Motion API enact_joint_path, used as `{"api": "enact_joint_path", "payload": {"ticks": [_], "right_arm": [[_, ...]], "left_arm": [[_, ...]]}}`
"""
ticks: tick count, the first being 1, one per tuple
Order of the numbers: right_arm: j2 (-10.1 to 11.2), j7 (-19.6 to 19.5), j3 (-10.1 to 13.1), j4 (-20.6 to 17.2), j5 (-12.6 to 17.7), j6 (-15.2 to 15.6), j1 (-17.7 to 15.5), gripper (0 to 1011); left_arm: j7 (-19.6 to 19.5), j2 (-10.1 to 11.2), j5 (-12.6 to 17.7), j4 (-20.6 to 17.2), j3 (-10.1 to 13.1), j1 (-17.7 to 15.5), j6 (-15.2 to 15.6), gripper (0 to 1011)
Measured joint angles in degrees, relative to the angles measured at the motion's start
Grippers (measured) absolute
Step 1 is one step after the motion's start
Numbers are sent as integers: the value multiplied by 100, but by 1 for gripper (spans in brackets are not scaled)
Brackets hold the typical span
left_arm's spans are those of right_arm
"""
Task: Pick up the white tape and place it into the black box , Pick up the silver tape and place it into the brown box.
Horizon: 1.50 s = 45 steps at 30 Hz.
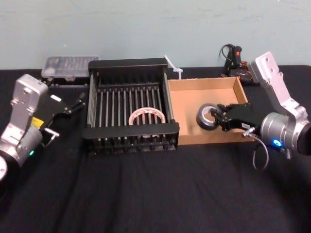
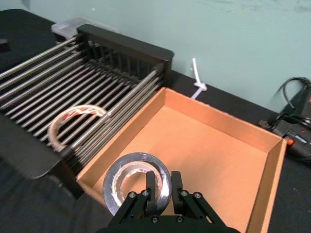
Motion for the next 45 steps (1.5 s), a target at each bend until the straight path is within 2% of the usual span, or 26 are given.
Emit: {"api": "enact_joint_path", "payload": {"ticks": [7,14,27,32,35,38,45], "right_arm": [[-254,-173,54,300,-177,47,195,199],[-424,-254,133,499,-268,55,257,199],[-427,-256,136,504,-275,53,259,200],[-423,-254,131,497,-274,54,258,322],[-422,-253,130,495,-273,54,257,458],[-420,-252,128,493,-272,56,255,513],[-416,-248,124,488,-270,56,254,757]], "left_arm": [[0,0,0,0,0,0,0,1001],[0,0,0,0,0,0,0,1001],[0,0,0,0,0,0,0,1001],[0,0,0,0,0,0,0,1001],[0,0,0,0,0,0,0,1001],[0,0,0,0,0,0,0,1001],[0,0,0,0,0,0,0,1001]]}}
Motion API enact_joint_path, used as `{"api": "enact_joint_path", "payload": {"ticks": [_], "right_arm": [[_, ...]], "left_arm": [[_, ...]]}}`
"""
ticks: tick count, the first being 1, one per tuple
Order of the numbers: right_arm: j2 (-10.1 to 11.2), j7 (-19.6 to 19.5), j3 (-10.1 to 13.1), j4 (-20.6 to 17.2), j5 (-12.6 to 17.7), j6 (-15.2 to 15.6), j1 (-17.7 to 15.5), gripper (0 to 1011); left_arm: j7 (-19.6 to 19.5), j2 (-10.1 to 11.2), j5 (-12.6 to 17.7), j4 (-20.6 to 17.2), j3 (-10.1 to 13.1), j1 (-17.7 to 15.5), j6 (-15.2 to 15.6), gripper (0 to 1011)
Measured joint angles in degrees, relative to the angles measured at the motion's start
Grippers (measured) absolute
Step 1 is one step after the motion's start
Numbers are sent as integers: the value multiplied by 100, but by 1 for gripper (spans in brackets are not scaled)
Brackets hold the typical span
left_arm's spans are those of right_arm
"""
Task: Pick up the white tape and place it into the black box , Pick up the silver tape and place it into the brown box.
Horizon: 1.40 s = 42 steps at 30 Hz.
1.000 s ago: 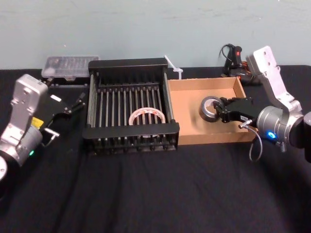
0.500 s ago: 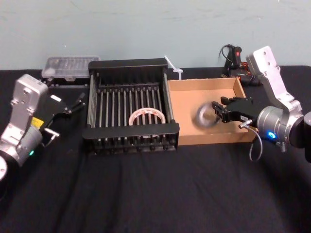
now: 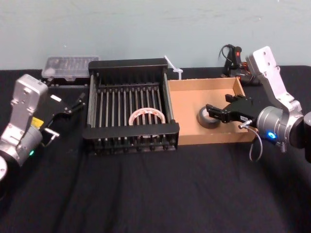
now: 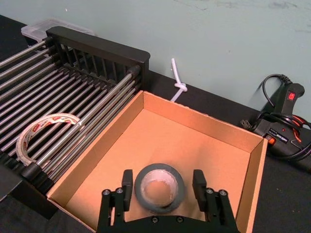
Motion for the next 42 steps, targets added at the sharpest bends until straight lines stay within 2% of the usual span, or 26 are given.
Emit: {"api": "enact_joint_path", "payload": {"ticks": [1,2,9,23,33,34,39,40,42], "right_arm": [[0,0,0,-1,0,0,0,757],[1,0,-1,-1,0,0,0,812],[2,0,-3,-4,1,0,0,1002],[-3,-9,12,-12,-4,-22,-14,1002],[-181,-546,358,-247,-354,-913,-440,1002],[-206,-651,404,-274,-433,-1110,-529,1002],[-263,-974,504,-349,-727,-1714,-808,1002],[-282,-1101,533,-366,-848,-1920,-914,1002],[-298,-1220,560,-375,-965,-2106,-1002,1002]], "left_arm": [[0,0,0,0,0,0,0,1001],[0,0,0,0,0,0,0,1001],[0,0,0,0,0,0,0,1001],[0,0,0,0,0,0,0,1001],[0,0,0,0,0,0,0,1001],[0,0,0,0,0,0,0,1002],[0,0,0,0,0,0,0,1001],[0,0,0,0,0,0,0,1001],[0,0,0,0,0,0,0,1001]]}}
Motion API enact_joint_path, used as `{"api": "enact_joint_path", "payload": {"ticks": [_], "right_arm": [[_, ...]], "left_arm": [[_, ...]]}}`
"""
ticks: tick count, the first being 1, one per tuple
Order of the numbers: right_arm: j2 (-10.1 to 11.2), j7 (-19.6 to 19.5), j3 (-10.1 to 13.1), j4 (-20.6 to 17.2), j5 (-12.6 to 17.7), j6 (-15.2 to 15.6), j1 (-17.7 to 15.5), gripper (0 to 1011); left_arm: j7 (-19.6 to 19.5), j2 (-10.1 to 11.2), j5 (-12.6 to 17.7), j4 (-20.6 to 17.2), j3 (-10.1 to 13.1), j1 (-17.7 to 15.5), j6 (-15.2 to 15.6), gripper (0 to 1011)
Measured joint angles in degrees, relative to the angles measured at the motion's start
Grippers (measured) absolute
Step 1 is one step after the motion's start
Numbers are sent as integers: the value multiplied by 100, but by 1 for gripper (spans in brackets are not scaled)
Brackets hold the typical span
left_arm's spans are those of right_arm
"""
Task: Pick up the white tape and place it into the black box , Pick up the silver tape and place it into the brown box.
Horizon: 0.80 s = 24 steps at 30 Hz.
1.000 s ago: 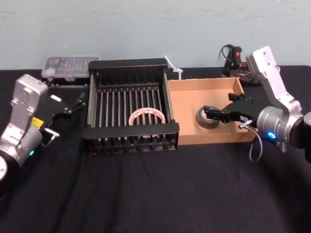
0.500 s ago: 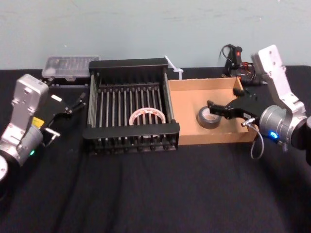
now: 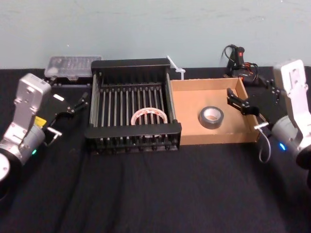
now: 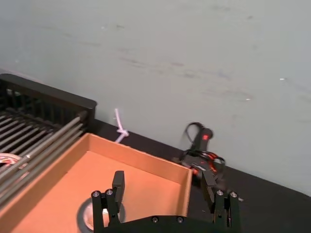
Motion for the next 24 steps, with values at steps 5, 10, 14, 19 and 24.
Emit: {"api": "enact_joint_path", "payload": {"ticks": [5,10,14,19,24], "right_arm": [[-56,-343,83,-21,-330,-390,-299,1002],[-117,-664,156,-45,-645,-557,-570,1002],[-174,-784,226,-50,-745,-567,-681,1002],[-233,-816,309,-67,-787,-564,-743,1002],[-227,-814,300,-67,-786,-564,-737,1002]], "left_arm": [[0,0,0,0,0,0,0,1001],[0,0,0,0,0,0,0,1001],[0,0,0,0,0,0,0,1001],[0,0,0,0,0,0,0,1001],[0,0,0,0,0,0,0,1001]]}}
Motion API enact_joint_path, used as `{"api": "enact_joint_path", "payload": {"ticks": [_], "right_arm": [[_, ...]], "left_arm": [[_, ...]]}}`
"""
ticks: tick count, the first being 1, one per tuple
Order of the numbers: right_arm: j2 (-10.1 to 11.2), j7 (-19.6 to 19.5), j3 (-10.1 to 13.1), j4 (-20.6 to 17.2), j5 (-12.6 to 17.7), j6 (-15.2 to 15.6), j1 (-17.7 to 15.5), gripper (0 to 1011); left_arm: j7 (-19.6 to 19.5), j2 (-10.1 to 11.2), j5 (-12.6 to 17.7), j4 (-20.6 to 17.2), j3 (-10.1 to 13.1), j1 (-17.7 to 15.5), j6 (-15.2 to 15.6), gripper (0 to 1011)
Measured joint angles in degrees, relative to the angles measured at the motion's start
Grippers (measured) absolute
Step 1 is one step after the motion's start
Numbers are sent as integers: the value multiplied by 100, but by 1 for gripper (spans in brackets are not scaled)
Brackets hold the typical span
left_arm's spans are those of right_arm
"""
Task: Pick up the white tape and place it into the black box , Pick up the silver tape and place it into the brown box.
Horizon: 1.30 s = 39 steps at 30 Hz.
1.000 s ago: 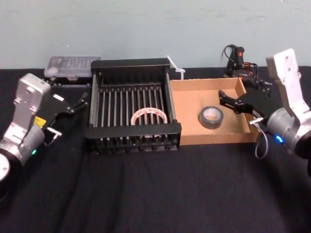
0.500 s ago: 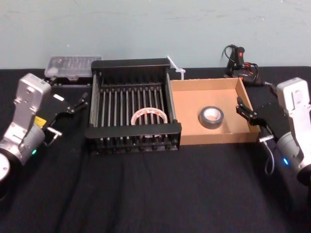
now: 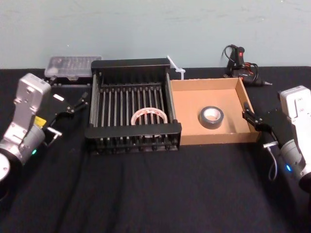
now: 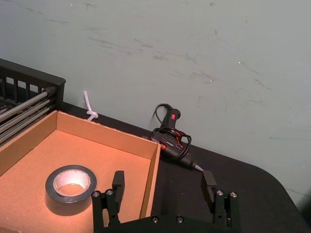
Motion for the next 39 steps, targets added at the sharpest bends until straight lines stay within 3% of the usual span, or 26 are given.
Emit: {"api": "enact_joint_path", "payload": {"ticks": [39], "right_arm": [[18,13,-28,11,13,3,22,1002]], "left_arm": [[0,0,0,0,0,0,0,1001]]}}
